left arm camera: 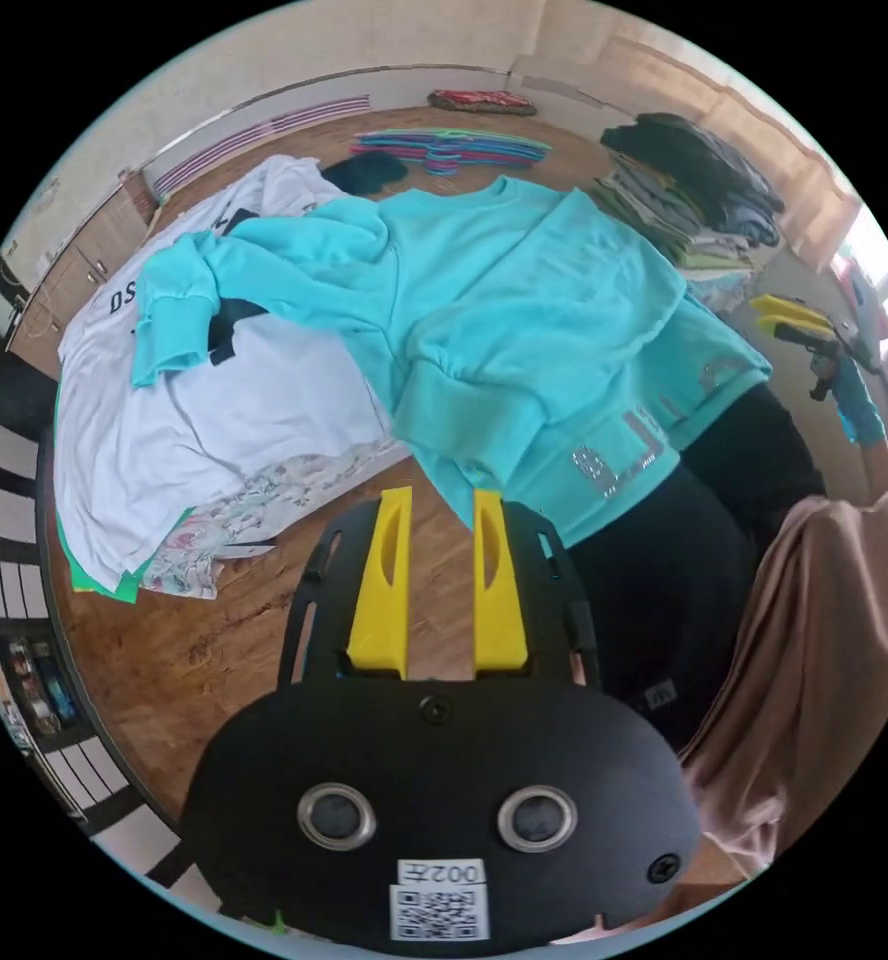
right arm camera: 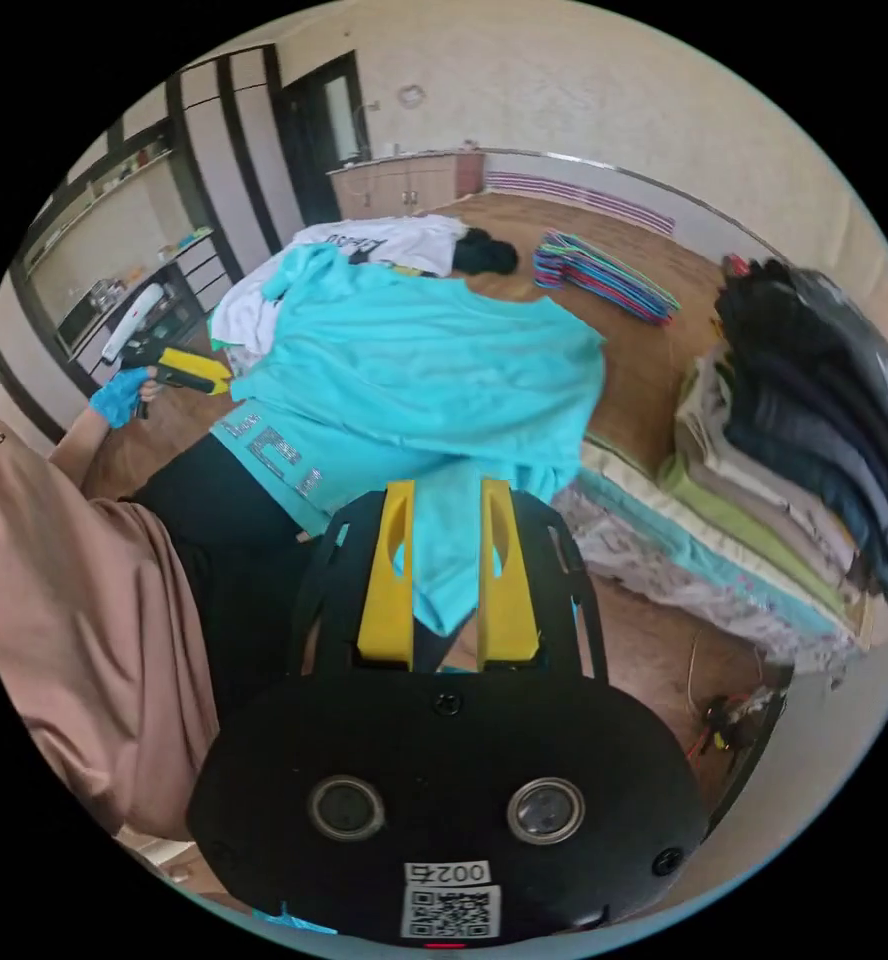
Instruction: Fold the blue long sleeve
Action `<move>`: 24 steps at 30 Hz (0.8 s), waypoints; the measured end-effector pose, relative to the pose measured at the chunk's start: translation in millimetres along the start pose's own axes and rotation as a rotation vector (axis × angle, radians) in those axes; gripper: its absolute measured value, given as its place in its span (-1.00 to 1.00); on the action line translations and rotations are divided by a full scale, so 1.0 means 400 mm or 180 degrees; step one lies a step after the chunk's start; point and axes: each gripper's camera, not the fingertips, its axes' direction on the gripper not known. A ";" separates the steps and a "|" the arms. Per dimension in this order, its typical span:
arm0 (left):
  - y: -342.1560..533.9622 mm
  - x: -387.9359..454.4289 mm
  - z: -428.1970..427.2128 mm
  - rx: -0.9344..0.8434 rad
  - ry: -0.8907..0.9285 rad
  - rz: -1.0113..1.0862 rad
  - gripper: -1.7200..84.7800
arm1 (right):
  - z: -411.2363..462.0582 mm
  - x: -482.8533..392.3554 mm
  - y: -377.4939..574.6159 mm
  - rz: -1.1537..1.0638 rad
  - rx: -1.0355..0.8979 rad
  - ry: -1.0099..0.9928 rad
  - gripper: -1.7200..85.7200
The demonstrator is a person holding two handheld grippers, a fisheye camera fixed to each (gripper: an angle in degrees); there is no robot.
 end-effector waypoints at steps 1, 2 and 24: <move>0.028 0.012 0.007 -0.0045 0.0058 0.0104 -0.75 | -0.020 0.027 0.053 0.0160 0.0050 -0.0043 -0.70; 0.052 0.023 0.014 -0.0100 0.0106 0.0178 -0.73 | -0.029 0.039 0.078 0.0239 0.0070 -0.0076 -0.69; 0.269 0.163 -0.015 0.0326 -0.0204 -0.0199 -0.98 | -0.309 0.190 0.490 0.0930 0.0601 -0.0413 -0.96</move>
